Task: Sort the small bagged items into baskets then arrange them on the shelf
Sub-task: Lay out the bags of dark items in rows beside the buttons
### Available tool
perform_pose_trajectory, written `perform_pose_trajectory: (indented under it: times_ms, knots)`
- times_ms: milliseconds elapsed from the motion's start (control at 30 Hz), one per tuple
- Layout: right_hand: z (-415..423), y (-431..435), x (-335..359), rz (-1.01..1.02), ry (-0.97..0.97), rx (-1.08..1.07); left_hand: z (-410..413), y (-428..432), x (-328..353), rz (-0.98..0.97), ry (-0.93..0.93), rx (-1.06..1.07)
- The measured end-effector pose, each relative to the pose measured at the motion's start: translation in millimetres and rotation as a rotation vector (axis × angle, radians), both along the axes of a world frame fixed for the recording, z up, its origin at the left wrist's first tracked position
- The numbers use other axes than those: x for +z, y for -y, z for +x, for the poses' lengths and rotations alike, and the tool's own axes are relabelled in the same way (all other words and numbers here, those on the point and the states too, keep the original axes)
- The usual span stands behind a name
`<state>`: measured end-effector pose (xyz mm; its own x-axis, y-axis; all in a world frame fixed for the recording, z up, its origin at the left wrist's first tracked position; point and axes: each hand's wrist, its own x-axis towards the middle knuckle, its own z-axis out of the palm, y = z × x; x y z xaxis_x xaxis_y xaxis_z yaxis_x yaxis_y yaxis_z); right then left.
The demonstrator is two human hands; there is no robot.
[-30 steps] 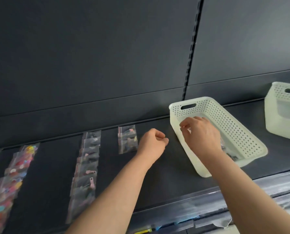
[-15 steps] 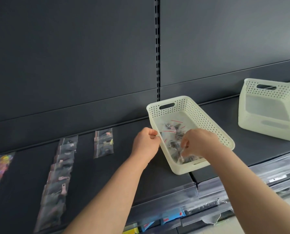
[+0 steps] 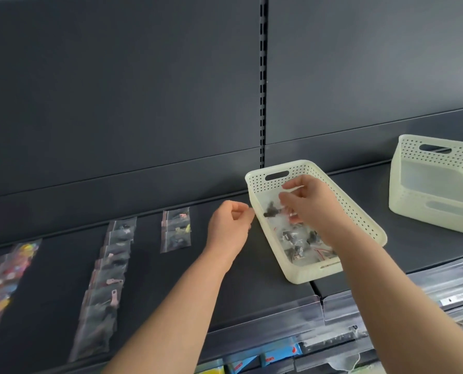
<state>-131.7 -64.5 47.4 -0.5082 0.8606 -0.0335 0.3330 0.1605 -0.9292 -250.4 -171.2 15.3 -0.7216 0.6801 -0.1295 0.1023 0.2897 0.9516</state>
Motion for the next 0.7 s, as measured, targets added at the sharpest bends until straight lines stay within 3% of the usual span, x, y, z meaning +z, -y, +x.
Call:
perform_pose_trajectory:
  times_ms: [100, 200, 300, 400, 533, 700]
  knots:
    - [-22, 18, 4, -0.117, -0.147, 0.019, -9, 15, 8, 0.032, 0.162, -0.023]
    - [-45, 40, -3, -0.136, -0.114, 0.133, -24, 32, 7, 0.071, 0.255, 0.039]
    - [-56, 58, -14, -0.178, 0.061, 0.327, -41, 53, 3, 0.117, 0.262, 0.136]
    - [-67, 72, -26, -0.226, 0.173, 0.43, -55, 73, -3, 0.087, 0.231, 0.083]
    - [-85, 85, -42, -0.409, 0.051, 0.327, -66, 92, -12, -0.003, 0.142, -0.028]
    - [-87, 92, -52, -0.477, 0.011, 0.382, -80, 109, -17, -0.071, 0.064, -0.019]
